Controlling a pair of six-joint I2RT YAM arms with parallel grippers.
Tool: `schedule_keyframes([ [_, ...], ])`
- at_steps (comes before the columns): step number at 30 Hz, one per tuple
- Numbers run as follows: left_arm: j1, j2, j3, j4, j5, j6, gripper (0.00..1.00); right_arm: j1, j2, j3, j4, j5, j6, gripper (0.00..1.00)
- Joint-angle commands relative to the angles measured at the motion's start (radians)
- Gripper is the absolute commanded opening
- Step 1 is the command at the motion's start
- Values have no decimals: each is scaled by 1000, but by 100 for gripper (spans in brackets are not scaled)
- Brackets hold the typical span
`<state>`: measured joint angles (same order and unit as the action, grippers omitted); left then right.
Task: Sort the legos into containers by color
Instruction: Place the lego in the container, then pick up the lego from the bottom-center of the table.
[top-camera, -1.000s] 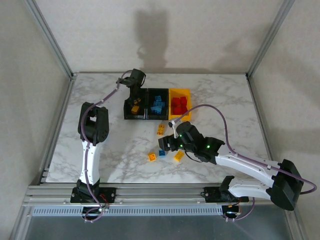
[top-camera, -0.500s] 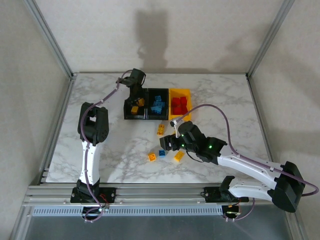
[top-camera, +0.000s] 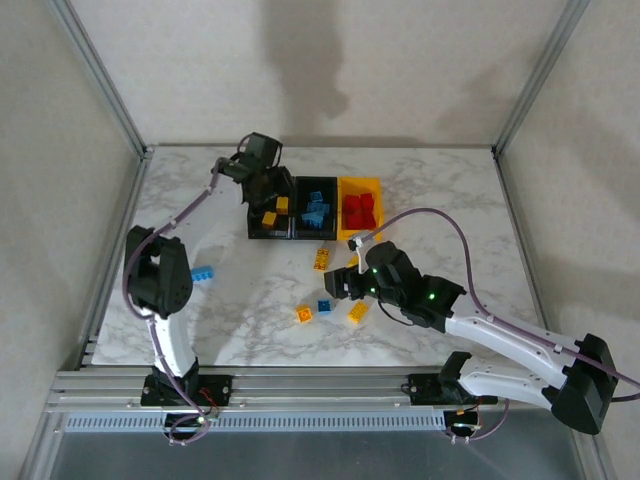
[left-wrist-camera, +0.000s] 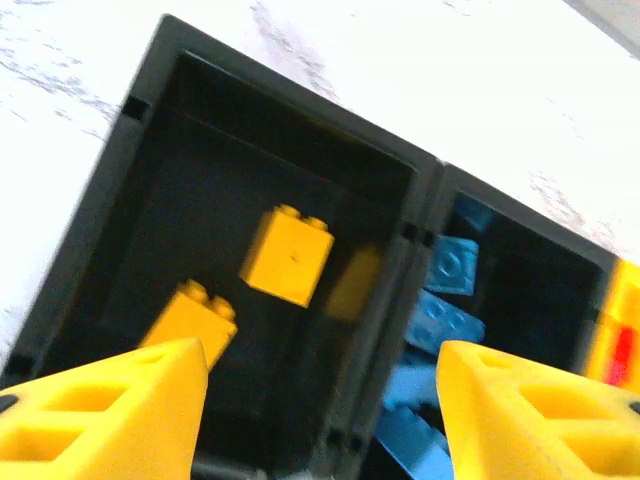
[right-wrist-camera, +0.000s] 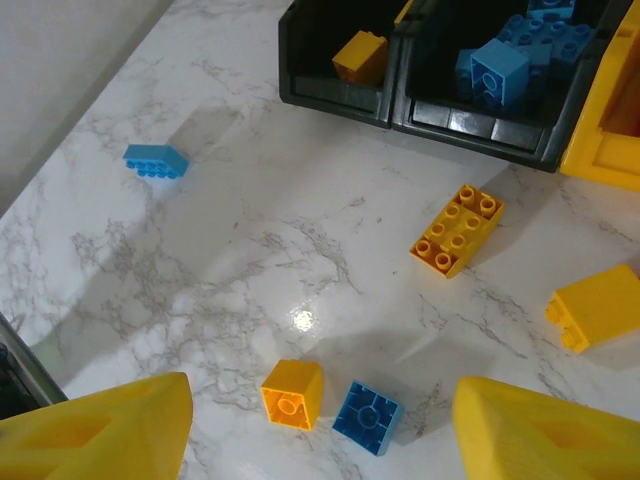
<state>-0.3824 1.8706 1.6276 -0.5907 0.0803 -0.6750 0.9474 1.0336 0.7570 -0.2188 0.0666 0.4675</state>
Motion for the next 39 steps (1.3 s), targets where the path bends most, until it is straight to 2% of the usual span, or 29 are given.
schedule_keyframes([
  [1,-32,-104,-109,33,70,51,62,-9,-10,-17,28,-23,32,69],
  [6,-70,-223,-280,46,44,70,62,-11,-7,-51,70,-36,70,69],
  [13,-109,-347,-457,41,3,75,63,-9,24,-43,35,-25,107,70],
  [18,-110,-436,-548,27,-20,66,63,-5,177,40,-108,17,178,70],
  [28,-98,-819,-867,114,100,-35,70,24,481,180,-187,-20,272,69],
  [34,-82,-873,-946,107,101,-47,70,34,617,238,-189,-57,281,68],
  [39,-76,-873,-943,104,106,-32,70,33,675,259,-194,-52,298,62],
])
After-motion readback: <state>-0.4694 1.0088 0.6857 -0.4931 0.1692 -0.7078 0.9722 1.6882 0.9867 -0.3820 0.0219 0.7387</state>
